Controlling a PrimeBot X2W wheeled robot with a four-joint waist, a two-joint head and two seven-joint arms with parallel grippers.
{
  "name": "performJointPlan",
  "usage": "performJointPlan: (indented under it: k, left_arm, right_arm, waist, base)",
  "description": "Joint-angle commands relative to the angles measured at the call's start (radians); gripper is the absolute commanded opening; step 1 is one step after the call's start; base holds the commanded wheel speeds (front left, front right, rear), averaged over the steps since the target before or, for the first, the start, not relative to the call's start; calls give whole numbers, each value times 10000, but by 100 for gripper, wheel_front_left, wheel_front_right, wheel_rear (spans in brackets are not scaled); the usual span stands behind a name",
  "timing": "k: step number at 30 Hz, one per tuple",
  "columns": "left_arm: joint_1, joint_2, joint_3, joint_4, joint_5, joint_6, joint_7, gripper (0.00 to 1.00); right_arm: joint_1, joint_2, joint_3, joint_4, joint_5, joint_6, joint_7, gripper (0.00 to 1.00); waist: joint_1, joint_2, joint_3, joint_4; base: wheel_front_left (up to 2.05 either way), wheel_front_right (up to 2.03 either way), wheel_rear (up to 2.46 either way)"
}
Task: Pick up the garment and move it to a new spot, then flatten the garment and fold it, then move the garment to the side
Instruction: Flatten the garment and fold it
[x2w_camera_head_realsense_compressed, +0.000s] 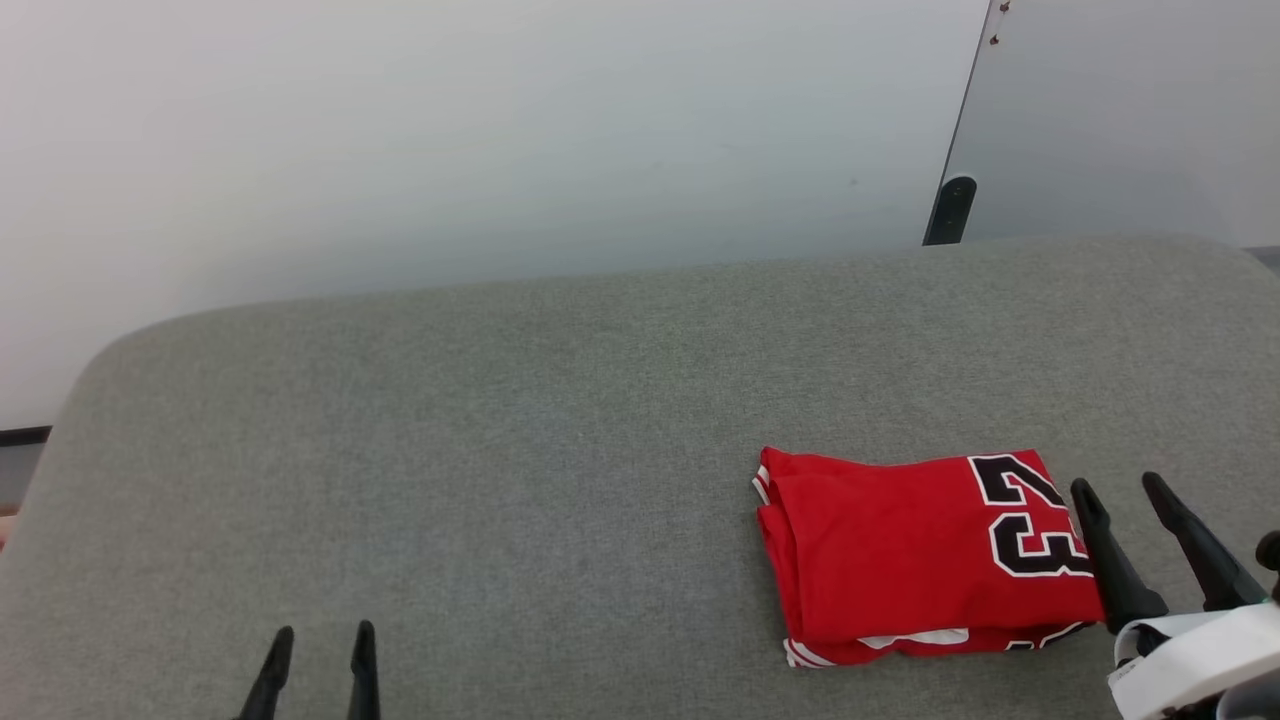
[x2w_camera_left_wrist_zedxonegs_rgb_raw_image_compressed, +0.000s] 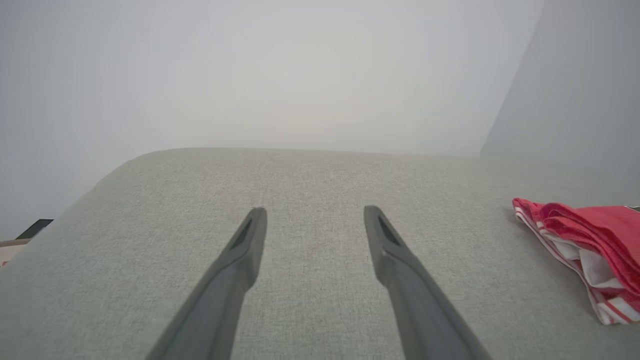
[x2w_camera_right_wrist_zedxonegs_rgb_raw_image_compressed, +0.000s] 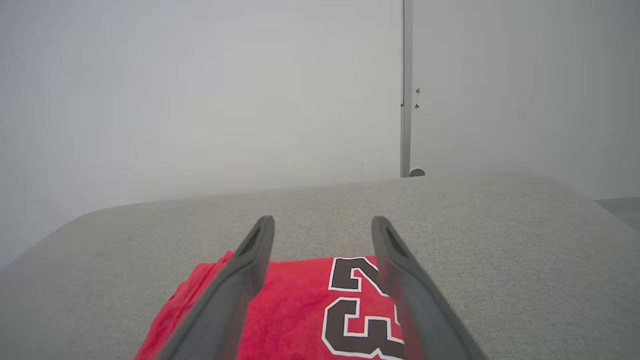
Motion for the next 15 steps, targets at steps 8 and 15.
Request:
performJointPlan:
  k: [8,15]
  left_arm:
    - [461,-55,-112,-748,9,243,246,100]
    - [434,-14,-203,-930,-10,285,357,100]
  right_arm:
    - [391,185,-310,-249,-166,-16,106,100]
    - [315,205,-320,-292,-174,-16,322,100]
  waist:
    - [0,-1,36,90]
    - [0,-1,38,107]
  base:
    - [0,0,0]
    - [0,0,0]
